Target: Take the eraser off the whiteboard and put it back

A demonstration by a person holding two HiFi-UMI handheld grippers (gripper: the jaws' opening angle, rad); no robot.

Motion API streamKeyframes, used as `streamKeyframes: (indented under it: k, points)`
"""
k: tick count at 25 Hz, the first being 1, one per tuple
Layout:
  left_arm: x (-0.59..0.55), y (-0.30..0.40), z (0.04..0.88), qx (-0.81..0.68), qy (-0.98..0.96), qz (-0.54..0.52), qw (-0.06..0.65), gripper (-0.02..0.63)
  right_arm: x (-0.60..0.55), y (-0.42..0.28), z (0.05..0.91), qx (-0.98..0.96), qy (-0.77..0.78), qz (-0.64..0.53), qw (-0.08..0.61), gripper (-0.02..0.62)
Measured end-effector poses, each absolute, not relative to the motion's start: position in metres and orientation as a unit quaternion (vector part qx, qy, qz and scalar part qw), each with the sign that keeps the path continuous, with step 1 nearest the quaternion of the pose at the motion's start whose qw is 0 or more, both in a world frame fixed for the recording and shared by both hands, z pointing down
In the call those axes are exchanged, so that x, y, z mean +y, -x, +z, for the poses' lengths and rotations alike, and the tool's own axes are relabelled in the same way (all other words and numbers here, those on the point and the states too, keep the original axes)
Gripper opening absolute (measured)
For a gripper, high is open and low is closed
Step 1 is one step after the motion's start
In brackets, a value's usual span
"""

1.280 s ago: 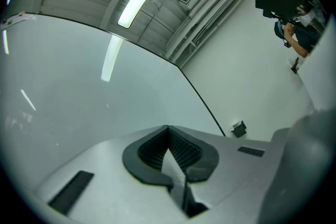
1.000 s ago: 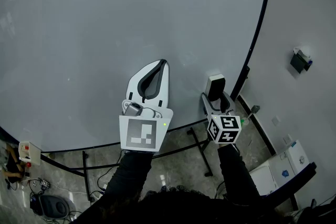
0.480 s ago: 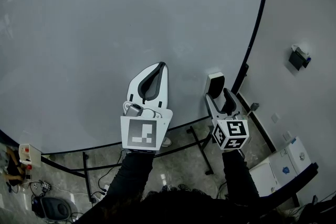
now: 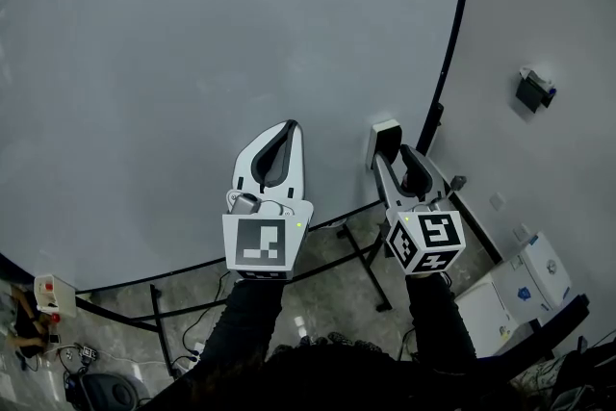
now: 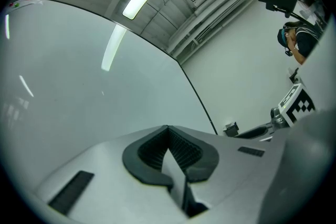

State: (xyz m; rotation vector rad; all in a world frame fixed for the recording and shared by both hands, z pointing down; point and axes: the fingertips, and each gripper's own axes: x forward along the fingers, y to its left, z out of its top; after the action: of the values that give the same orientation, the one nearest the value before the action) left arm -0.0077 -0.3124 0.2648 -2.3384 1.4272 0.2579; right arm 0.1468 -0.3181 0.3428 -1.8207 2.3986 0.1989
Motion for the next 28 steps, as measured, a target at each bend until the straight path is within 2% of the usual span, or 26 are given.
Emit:
streamKeyframes:
  k: [6,10,14,28]
  points:
    - [-0.303,0.016,0.266,0.503,0.838,0.095,0.191,0.006,-0.303,-0.141,0.324,0.775,0.622,0.082,0.072,0.076]
    - [-0.295,0.020,0.270,0.493,0.844,0.092,0.189,0.006,-0.291,-0.134,0.315,0.767,0.630,0.099,0.074,0.037]
    - [-0.289,0.024,0.272,0.486,0.849,0.095,0.184,0.006,-0.281,-0.125,0.314,0.761,0.635,0.111,0.074,0.012]
    - [-0.275,0.019,0.287,0.457,0.870,0.080,0.166,0.006,-0.244,-0.125,0.291,0.724,0.672,0.131,0.079,0.011]
